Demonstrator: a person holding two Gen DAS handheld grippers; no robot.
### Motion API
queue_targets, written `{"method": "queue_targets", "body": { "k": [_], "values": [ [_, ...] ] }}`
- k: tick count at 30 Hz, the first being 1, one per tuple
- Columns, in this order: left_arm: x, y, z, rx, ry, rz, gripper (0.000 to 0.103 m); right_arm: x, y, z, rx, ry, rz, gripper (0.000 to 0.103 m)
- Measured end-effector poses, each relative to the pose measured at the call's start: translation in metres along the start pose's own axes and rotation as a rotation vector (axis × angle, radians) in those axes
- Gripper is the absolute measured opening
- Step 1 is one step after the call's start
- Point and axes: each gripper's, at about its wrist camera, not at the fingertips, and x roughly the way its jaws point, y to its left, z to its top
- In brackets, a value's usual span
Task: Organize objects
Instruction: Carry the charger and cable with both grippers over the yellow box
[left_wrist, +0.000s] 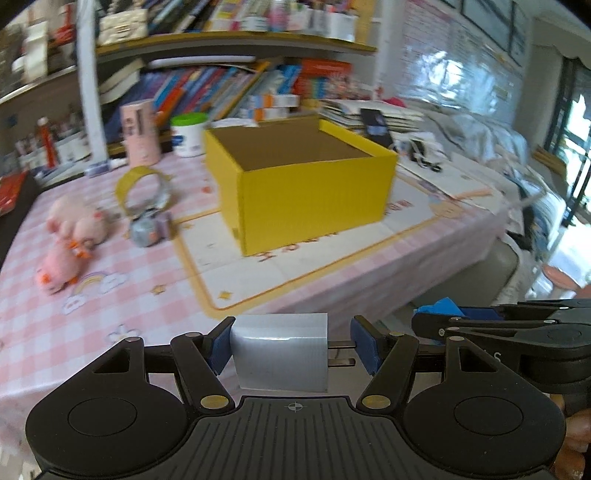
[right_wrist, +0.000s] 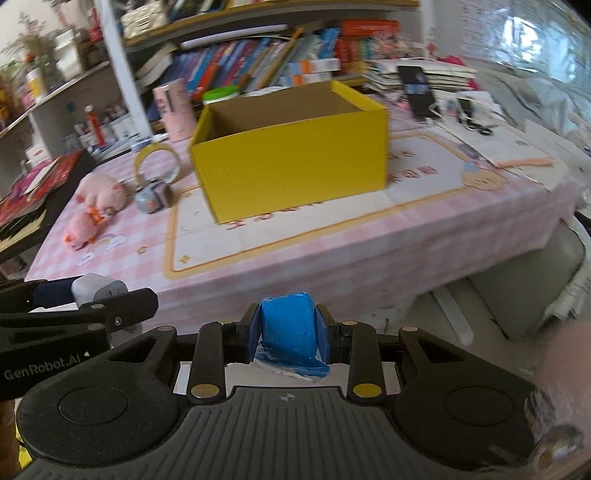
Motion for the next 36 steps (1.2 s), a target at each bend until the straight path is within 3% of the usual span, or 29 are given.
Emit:
{"method": "queue_targets", "body": {
  "k": [8, 17, 36],
  "values": [
    [0.011, -0.017, 0.008, 0.041, 0.008, -0.04, 0.066, -0.007, -0.022, -0.001, 0.053, -0.011, -0.047, 0.029],
    [0.02, -0.015, 0.018, 0.029, -0.002, -0.034, 0.066, 0.002, -0.03, 0.012, 0.053, -0.005, -0.04, 0.029],
    [0.05, -0.007, 0.064, 0.017, -0.093, -0.008, 0.066, 0.049, -0.031, 0.073, -0.034, 0.01, -0.002, 0.029]
  ]
}}
